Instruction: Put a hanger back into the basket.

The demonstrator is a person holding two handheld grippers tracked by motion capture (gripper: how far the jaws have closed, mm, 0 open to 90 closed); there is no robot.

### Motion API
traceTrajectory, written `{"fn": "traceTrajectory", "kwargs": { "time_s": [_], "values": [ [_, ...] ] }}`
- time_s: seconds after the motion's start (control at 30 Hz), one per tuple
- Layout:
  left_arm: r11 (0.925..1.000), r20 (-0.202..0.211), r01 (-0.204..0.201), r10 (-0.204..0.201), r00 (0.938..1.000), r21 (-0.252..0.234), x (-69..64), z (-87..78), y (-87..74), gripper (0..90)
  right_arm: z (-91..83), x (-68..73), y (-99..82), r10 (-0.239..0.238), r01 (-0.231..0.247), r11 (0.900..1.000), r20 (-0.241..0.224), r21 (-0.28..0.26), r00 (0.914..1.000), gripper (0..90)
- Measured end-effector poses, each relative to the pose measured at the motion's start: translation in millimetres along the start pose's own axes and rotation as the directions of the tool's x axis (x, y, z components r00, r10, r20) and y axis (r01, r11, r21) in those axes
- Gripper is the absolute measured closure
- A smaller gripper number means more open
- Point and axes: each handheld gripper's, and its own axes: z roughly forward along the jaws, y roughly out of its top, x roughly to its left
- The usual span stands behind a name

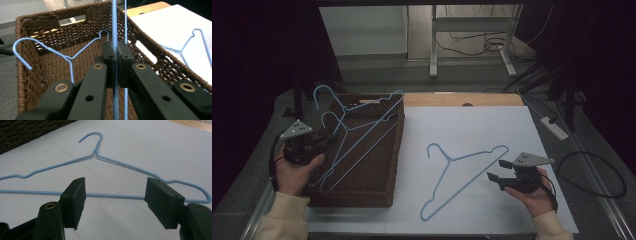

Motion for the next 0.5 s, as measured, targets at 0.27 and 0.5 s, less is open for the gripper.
{"fn": "traceTrajectory", "kwargs": {
  "time_s": [0.27, 0.5],
  "values": [
    [0.9998, -0.016, 0.006, -0.006, 0.9998, 0.02, 5.5, 5.0, -3.4, 86.7, 0.8, -0.1, -0.4, -0.003, 0.003, 1.0, -0.003, 0.006, 1.0, 34.0],
    [0.9987, -0.024, -0.002, 0.003, 0.9997, 0.05, 6.1, 12.7, -5.2, 86.7, 1.6, 0.8, -0.6, -0.01, 0.01, 0.9999, -0.002, 0.011, 0.9999, 34.0]
  ]
}}
